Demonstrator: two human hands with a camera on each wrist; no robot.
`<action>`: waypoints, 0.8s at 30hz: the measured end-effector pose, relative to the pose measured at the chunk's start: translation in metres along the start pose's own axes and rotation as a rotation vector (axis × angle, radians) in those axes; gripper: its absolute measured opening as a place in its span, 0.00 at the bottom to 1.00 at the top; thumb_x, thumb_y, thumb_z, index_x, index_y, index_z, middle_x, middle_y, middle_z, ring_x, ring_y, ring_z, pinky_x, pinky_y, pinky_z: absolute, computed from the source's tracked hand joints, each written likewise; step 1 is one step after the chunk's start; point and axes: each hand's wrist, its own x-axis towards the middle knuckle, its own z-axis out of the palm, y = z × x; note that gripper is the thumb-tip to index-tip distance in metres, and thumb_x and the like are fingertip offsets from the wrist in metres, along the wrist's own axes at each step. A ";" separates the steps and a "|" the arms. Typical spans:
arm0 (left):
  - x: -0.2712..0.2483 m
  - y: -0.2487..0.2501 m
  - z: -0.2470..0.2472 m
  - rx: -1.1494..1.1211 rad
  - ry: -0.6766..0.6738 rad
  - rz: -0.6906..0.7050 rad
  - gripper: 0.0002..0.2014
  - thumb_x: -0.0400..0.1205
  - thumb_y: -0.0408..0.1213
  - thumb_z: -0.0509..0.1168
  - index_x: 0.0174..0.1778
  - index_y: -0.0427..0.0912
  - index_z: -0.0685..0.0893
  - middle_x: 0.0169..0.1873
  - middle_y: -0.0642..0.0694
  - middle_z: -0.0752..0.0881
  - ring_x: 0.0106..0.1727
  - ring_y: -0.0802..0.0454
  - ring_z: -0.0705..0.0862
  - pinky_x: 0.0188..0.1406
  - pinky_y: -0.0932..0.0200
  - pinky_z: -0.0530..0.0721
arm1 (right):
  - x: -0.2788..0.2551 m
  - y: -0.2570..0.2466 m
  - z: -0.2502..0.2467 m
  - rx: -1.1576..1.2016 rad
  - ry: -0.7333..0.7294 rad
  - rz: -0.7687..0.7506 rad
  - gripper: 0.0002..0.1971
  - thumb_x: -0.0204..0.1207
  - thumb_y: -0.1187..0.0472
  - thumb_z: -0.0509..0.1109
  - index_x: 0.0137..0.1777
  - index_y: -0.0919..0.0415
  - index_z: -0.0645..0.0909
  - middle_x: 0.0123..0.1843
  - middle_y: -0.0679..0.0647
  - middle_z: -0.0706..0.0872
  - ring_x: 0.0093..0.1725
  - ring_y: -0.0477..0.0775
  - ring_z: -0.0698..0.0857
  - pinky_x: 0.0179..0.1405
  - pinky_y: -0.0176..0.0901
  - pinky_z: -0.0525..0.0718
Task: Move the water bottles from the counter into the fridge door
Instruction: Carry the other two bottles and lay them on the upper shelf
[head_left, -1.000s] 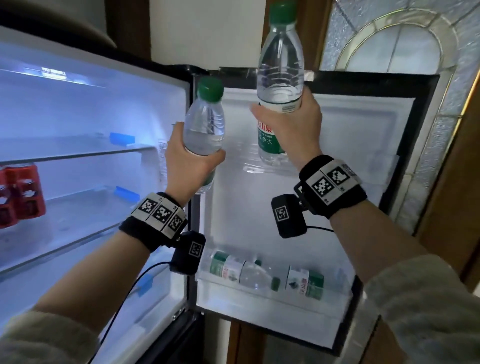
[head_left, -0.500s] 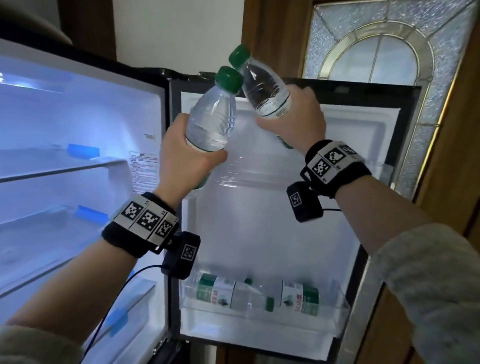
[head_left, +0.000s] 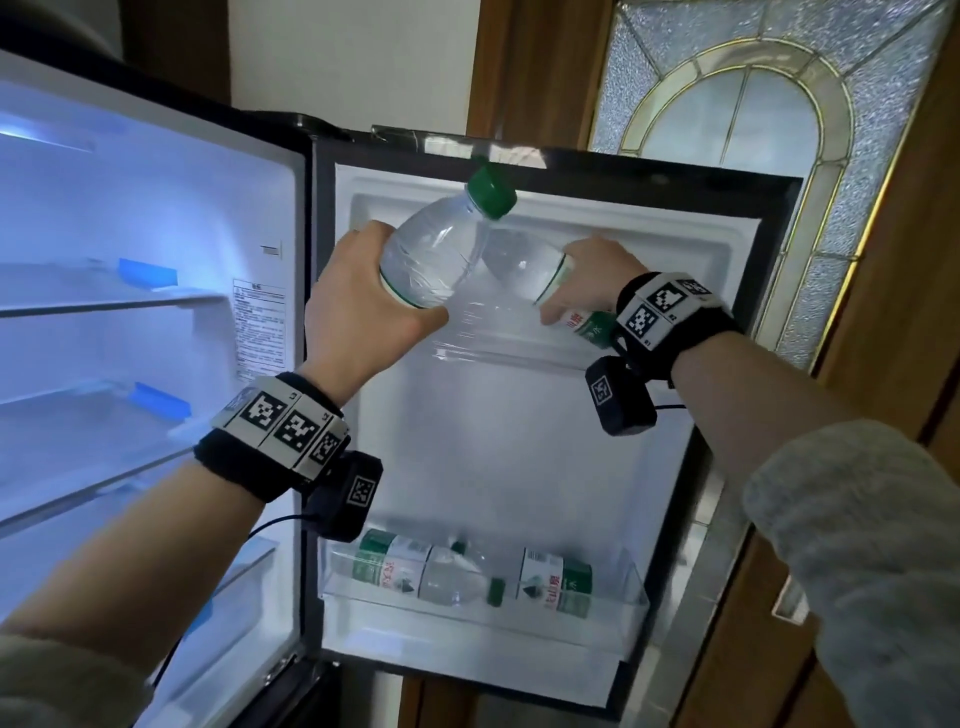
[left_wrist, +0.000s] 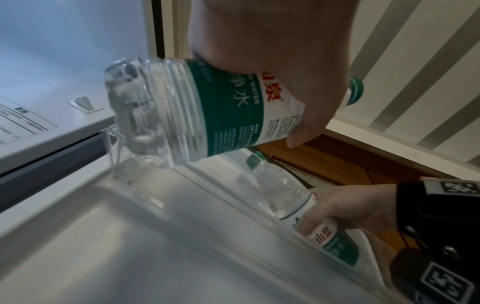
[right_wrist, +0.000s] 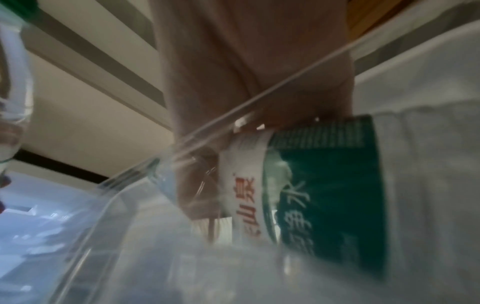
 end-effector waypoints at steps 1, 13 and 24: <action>-0.001 0.002 0.002 0.011 0.001 0.002 0.27 0.59 0.47 0.76 0.51 0.47 0.76 0.48 0.50 0.80 0.45 0.46 0.81 0.43 0.45 0.85 | 0.000 0.004 -0.001 0.006 -0.035 0.005 0.25 0.56 0.58 0.85 0.53 0.61 0.84 0.51 0.57 0.88 0.48 0.59 0.86 0.50 0.48 0.87; -0.010 0.009 0.008 0.075 -0.015 0.001 0.28 0.62 0.43 0.77 0.56 0.45 0.76 0.51 0.48 0.77 0.46 0.47 0.80 0.44 0.48 0.83 | 0.014 0.009 -0.002 -0.225 -0.279 0.131 0.15 0.55 0.62 0.84 0.41 0.64 0.86 0.48 0.60 0.88 0.43 0.63 0.85 0.45 0.46 0.84; -0.009 0.008 0.010 0.115 -0.046 0.039 0.28 0.62 0.44 0.77 0.56 0.45 0.75 0.53 0.45 0.80 0.48 0.44 0.80 0.47 0.45 0.85 | 0.003 0.011 -0.002 -0.090 -0.314 0.042 0.28 0.66 0.64 0.77 0.69 0.58 0.80 0.65 0.51 0.82 0.62 0.61 0.82 0.68 0.56 0.80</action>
